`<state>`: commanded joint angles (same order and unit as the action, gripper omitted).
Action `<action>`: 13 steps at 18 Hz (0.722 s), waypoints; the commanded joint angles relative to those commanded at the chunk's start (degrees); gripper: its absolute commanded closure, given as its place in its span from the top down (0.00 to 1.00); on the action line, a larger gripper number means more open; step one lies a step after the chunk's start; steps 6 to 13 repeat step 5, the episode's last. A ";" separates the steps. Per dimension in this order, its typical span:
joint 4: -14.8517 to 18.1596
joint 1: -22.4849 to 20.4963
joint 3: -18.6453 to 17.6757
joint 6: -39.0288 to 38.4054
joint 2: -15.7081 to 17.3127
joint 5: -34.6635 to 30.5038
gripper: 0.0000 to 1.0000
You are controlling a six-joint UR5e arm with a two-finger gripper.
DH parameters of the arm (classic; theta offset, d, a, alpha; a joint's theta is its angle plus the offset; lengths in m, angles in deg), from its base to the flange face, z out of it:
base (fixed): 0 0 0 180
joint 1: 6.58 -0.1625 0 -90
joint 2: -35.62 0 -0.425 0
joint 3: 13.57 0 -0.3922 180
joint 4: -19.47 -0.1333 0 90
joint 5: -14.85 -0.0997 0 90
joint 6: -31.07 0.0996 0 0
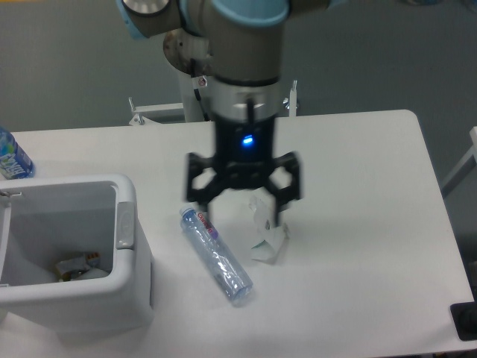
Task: Open the trash can
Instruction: 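Lift the gripper away from the open bin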
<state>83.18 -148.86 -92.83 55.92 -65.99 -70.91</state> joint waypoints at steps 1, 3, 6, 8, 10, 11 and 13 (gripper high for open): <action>1.05 -1.40 -0.88 3.24 0.36 -1.76 1.00; 2.37 -2.99 -2.03 9.49 0.54 -3.79 1.00; 2.82 -4.22 -3.17 13.89 0.71 -5.28 1.00; 2.82 -4.22 -3.17 13.89 0.71 -5.28 1.00; 2.82 -4.22 -3.17 13.89 0.71 -5.28 1.00; 2.82 -4.22 -3.17 13.89 0.71 -5.28 1.00; 2.82 -4.22 -3.17 13.89 0.71 -5.28 1.00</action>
